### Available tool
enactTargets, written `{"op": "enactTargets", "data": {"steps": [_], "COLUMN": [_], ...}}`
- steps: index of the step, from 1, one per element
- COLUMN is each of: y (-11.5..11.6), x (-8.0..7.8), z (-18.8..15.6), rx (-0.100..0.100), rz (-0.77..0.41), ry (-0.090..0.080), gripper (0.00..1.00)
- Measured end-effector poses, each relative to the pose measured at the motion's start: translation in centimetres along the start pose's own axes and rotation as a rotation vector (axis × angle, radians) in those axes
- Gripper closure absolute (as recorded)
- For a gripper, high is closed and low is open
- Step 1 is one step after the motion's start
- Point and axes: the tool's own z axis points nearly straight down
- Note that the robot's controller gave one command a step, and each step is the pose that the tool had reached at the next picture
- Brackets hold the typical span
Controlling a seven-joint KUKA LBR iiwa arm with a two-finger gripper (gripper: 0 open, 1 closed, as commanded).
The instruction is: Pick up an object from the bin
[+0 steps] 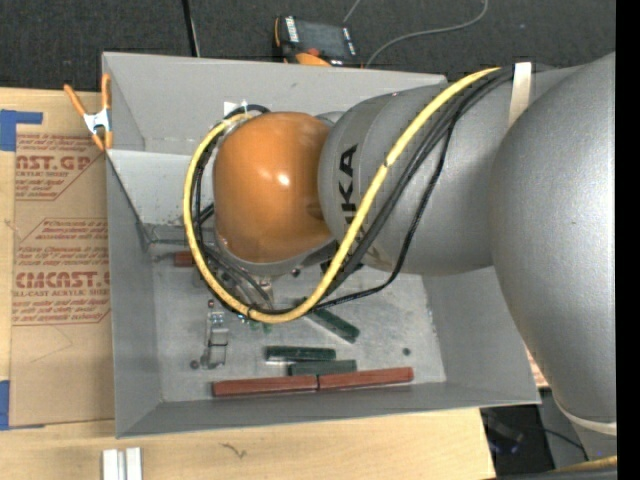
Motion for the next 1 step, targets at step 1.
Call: {"op": "enactTargets", "data": {"steps": [1], "y": [-8.57], "x": [0.74], "z": [2.19], "rx": [0.002], "rz": [0.165], "ry": [-0.004], "gripper": [0.0]}}
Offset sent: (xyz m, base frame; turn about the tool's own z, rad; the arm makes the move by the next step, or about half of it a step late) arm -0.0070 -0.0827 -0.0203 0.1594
